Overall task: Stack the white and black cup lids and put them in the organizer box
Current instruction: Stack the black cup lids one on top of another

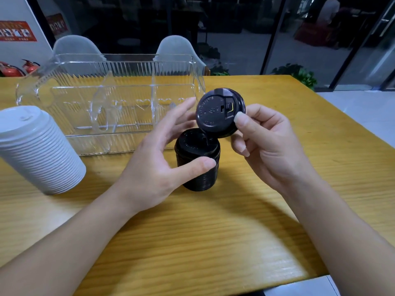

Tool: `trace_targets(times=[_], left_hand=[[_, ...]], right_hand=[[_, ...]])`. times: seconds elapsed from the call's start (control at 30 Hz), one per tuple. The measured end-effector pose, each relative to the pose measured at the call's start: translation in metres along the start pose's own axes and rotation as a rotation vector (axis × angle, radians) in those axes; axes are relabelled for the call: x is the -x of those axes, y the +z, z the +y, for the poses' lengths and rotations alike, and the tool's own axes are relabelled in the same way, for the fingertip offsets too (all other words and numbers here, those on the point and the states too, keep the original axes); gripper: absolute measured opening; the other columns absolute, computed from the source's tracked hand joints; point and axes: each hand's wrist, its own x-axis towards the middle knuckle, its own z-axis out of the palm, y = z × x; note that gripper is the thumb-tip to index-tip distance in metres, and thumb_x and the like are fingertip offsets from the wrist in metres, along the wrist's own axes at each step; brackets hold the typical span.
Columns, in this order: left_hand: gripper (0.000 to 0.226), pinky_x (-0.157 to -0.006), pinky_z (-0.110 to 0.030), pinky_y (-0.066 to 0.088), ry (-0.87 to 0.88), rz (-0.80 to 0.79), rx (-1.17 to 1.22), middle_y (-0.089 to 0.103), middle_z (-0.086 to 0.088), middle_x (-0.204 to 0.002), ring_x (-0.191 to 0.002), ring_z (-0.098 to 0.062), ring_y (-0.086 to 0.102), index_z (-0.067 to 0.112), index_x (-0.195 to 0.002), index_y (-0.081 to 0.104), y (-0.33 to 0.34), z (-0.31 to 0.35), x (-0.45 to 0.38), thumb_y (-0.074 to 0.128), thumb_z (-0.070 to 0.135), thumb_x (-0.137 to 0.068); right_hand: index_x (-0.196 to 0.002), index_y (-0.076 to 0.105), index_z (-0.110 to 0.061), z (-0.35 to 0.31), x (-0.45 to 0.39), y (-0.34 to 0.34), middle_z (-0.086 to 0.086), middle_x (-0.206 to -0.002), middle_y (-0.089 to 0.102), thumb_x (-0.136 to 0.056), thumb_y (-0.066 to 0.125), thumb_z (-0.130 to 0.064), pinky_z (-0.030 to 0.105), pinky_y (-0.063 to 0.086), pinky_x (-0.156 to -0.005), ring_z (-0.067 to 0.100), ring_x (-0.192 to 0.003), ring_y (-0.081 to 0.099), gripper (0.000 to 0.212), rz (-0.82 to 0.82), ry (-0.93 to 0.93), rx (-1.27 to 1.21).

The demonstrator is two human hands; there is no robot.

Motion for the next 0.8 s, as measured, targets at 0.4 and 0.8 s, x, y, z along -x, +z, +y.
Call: trace_targets(times=[0.4,0.8], left_hand=[[0.078,-0.122,-0.056,0.053,0.149,0.191,-0.044,0.072,-0.003,-0.152,-0.143,-0.032,0.068,0.012,-0.162,0.059,-0.005,-0.005,-0.004,0.095,0.011,-0.092],[0.076,-0.117,-0.050,0.055,0.115,0.193,-0.145,0.072,0.000,-0.139,-0.133,-0.029,0.069,0.023,-0.153,0.067,-0.005,0.000,-0.002,0.101,0.028,-0.086]], right_hand=[[-0.151,0.062,-0.009,0.006,0.003,0.016,0.023,-0.131,0.074,-0.086,0.091,-0.005,0.061,0.064,-0.090,0.052,-0.094,0.068,0.071,0.030,-0.161,0.318],[-0.155,0.062,-0.017,0.006,0.007,0.013,-0.001,-0.143,0.073,-0.086,0.099,-0.018,0.067,0.055,-0.100,0.030,-0.131,0.070,0.078,-0.011,-0.320,0.704]])
